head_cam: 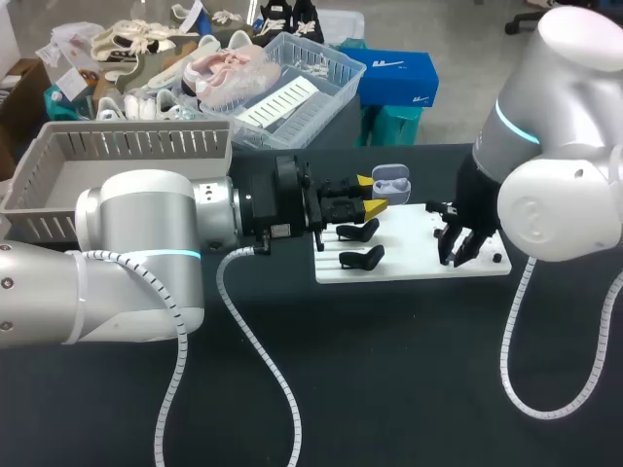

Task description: Pick up each earbud case from the left stands, insert the matching earbuds, close the lid, and place the case in the box.

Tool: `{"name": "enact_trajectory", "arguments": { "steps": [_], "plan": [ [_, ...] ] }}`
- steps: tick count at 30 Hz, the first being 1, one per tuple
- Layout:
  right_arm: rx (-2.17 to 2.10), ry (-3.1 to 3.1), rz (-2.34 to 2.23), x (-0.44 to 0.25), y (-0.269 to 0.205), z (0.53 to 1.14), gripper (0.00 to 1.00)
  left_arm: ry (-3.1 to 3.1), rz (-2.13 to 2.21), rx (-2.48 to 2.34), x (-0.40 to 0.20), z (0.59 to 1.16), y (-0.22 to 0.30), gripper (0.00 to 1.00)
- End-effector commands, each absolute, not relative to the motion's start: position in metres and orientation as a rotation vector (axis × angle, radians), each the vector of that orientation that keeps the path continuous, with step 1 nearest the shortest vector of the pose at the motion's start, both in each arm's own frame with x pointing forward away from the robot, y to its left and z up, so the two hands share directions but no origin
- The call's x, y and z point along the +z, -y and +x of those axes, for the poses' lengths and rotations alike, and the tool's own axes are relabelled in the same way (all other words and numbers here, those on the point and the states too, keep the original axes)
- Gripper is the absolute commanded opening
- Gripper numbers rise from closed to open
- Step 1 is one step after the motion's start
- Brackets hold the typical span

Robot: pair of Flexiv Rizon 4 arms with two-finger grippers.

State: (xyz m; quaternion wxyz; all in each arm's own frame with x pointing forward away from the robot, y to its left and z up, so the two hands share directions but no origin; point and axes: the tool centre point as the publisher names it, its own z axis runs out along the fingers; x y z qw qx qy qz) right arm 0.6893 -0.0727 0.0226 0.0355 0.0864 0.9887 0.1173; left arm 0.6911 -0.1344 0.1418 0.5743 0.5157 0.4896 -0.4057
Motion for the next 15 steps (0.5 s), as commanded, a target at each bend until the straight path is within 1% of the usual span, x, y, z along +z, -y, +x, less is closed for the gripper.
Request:
{"name": "enact_trajectory", "arguments": {
  "steps": [1,11,15],
  "plan": [
    [0.361,-3.028,0.273,0.031,0.077,0.684,0.00,-1.146,1.204,-0.947,0.141,0.691,0.135,0.00],
    [0.370,-2.971,0.331,0.063,0.094,0.663,0.00,-1.146,1.204,-0.947,0.141,0.691,0.135,0.00],
    [0.383,-2.946,0.279,0.081,0.100,0.650,0.00,-1.146,1.204,-0.947,0.141,0.691,0.135,0.00]
  ]
}}
